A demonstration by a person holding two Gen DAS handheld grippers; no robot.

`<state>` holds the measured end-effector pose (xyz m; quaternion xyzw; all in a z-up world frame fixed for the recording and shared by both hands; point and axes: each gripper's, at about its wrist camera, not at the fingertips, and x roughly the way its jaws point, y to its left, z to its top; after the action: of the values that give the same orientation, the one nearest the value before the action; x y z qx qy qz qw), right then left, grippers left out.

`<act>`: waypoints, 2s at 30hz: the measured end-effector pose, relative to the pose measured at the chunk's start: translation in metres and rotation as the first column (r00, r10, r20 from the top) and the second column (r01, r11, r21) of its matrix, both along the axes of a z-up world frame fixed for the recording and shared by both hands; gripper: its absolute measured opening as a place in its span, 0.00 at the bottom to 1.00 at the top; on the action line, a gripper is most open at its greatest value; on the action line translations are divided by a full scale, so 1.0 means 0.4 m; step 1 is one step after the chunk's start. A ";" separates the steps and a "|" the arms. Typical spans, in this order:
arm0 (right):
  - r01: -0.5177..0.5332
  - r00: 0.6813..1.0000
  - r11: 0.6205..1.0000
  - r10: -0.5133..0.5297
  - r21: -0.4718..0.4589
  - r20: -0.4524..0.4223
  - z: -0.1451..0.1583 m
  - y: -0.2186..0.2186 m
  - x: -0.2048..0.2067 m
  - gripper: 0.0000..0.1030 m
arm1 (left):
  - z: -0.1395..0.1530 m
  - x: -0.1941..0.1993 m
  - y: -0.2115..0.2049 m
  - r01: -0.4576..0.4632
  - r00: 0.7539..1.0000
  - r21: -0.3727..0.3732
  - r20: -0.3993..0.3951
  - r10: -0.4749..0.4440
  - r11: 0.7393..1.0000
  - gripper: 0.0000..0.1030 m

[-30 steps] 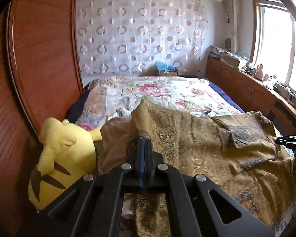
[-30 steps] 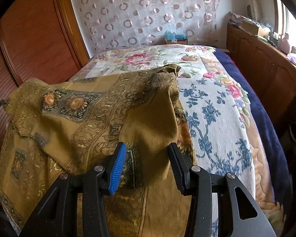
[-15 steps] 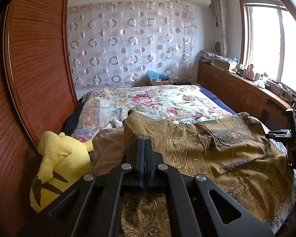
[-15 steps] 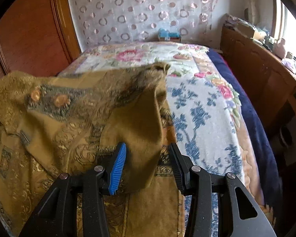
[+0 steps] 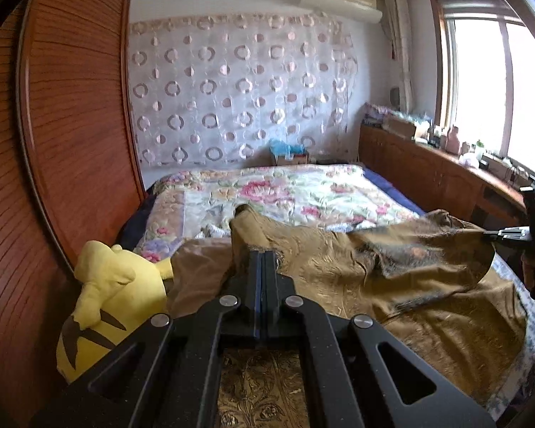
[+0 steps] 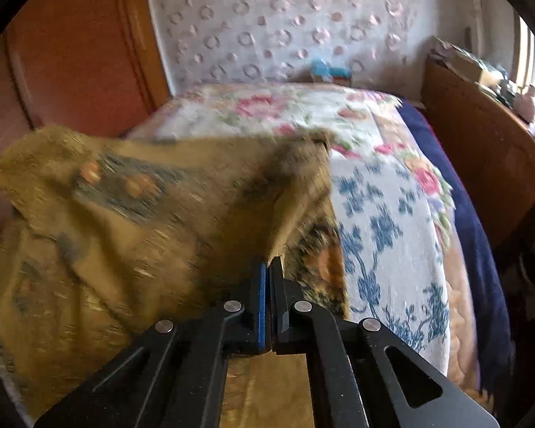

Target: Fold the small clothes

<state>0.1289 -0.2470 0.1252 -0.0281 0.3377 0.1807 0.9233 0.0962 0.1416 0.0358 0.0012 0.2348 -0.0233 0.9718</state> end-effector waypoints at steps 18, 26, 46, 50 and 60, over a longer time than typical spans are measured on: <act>-0.029 0.994 0.999 0.033 -0.046 0.101 0.161 -0.128 -0.294 0.01 | -0.131 -0.331 0.032 -0.065 0.993 -0.044 -0.099 0.060 0.997 0.00; 0.004 1.000 0.992 -0.005 -0.128 -0.007 0.044 -0.110 -0.291 0.04 | -0.173 -0.330 -0.037 0.000 0.986 -0.020 -0.169 -0.003 1.000 0.01; -0.025 0.999 0.992 0.028 -0.122 0.020 0.001 0.007 -0.201 0.42 | -0.160 -0.129 -0.041 -0.015 0.986 0.018 -0.168 0.018 1.000 0.49; -0.038 0.999 0.991 0.040 -0.131 0.012 -0.031 0.016 -0.174 0.42 | -0.164 -0.087 -0.035 -0.029 0.984 0.023 -0.176 0.032 0.999 0.49; -0.058 0.998 0.991 0.053 -0.118 -0.040 -0.092 0.035 -0.163 0.42 | -0.182 0.003 -0.010 -0.056 0.974 0.004 -0.221 0.056 0.998 0.49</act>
<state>0.0639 -0.2329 0.0883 -0.0894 0.3640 0.1864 0.9081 0.0973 0.1376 -0.0370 -0.0092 0.3411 0.0039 0.9400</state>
